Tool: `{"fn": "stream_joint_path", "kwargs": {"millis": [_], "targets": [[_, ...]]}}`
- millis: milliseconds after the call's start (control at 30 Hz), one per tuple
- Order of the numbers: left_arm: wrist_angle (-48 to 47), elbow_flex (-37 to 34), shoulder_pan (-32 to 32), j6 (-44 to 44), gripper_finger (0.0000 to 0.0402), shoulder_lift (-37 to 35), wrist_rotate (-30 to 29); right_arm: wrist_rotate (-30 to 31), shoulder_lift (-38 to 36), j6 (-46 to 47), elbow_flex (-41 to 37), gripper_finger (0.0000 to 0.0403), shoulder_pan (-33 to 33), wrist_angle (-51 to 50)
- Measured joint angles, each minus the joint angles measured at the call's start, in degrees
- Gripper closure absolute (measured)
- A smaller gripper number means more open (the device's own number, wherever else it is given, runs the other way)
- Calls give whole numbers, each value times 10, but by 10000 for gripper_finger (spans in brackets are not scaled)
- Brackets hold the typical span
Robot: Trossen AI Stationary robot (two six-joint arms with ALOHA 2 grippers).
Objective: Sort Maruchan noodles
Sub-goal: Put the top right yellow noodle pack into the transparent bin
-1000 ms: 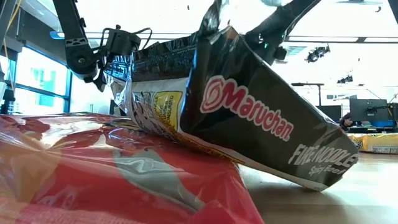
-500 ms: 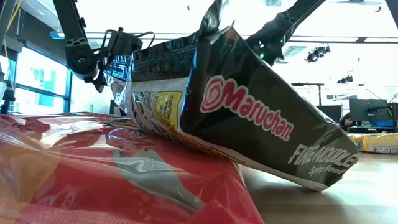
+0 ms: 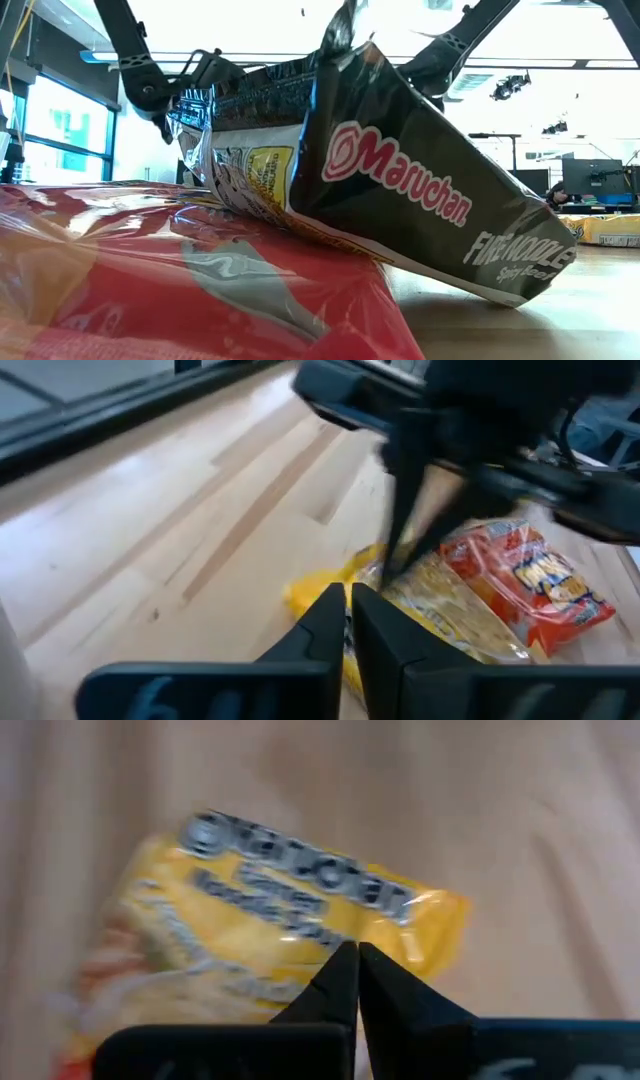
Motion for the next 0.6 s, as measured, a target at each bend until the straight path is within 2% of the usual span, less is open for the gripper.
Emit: {"fn": "stream_joint_path", "kwargs": {"millis": [133,267,433,600], "targets": [[-45,8,-3,-46,359,0,20,-32,-5,-34,0,403,18,22],[-99,17,-14,-100,321,0,64,-7,-22,-42,0,403,33,18],[-165,31,-32,-158,271,0,61,26,-47,-44,0,403,49,12],[-233,45,-50,-153,240,0,25,38,-51,-48,0,403,58,7]]}}
